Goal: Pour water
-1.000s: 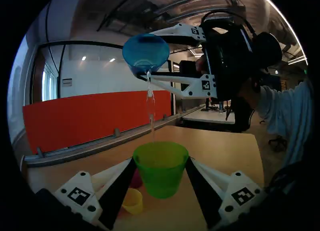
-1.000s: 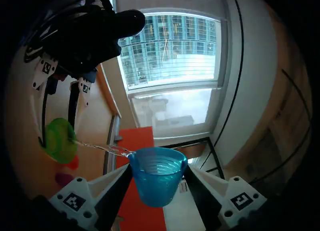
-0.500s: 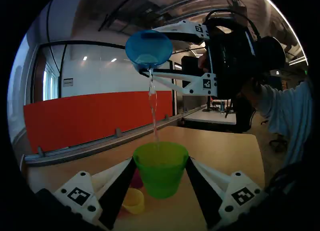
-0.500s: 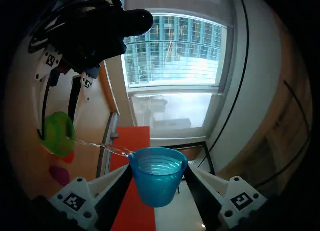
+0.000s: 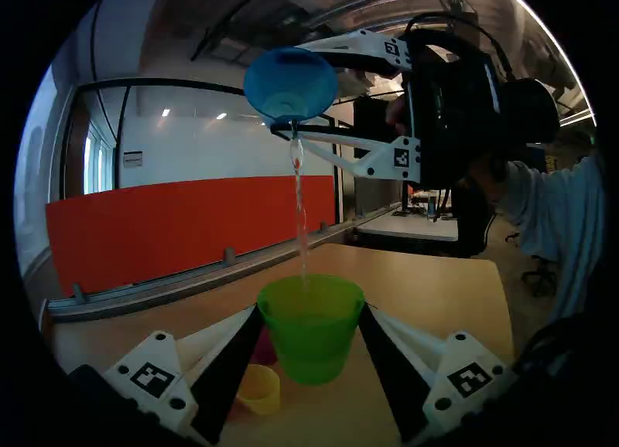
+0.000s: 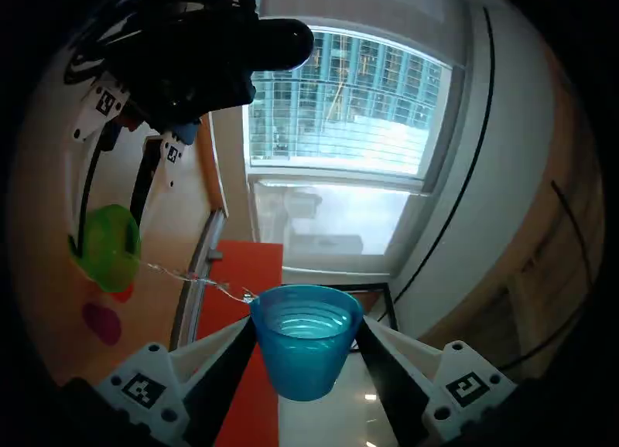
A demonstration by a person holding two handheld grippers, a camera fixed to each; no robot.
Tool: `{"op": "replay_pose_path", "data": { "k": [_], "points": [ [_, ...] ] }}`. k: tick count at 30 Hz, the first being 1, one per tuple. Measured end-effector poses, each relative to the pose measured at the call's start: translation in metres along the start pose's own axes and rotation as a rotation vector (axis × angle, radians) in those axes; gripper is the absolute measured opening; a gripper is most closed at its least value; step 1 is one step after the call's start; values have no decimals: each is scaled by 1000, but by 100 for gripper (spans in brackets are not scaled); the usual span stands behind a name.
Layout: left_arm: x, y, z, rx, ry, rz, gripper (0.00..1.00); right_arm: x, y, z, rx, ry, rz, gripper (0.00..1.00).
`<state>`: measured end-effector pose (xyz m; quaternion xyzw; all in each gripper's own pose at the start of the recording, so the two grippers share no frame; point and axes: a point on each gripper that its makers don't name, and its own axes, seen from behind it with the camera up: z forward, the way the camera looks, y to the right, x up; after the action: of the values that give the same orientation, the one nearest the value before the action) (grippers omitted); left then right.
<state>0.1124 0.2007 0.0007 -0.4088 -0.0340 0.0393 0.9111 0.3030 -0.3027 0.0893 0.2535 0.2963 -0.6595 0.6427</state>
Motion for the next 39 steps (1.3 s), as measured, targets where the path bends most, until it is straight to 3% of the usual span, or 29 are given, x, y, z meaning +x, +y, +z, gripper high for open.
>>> {"op": "replay_pose_path", "data": {
  "k": [15, 26, 32, 39],
  "points": [
    [-3, -3, 0, 7, -2, -6, 86, 10, -6, 2, 1, 4, -81, 90],
    [-2, -3, -2, 8, 2, -8, 86, 14, -11, 2, 11, 13, -49, 90],
    [-1, -6, -2, 13, 6, -9, 86, 8, -10, 1, 6, 11, 48, 90],
    [1, -7, -3, 13, 8, -7, 86, -1, -11, -6, 3, 5, 256, 90]
  ]
}}
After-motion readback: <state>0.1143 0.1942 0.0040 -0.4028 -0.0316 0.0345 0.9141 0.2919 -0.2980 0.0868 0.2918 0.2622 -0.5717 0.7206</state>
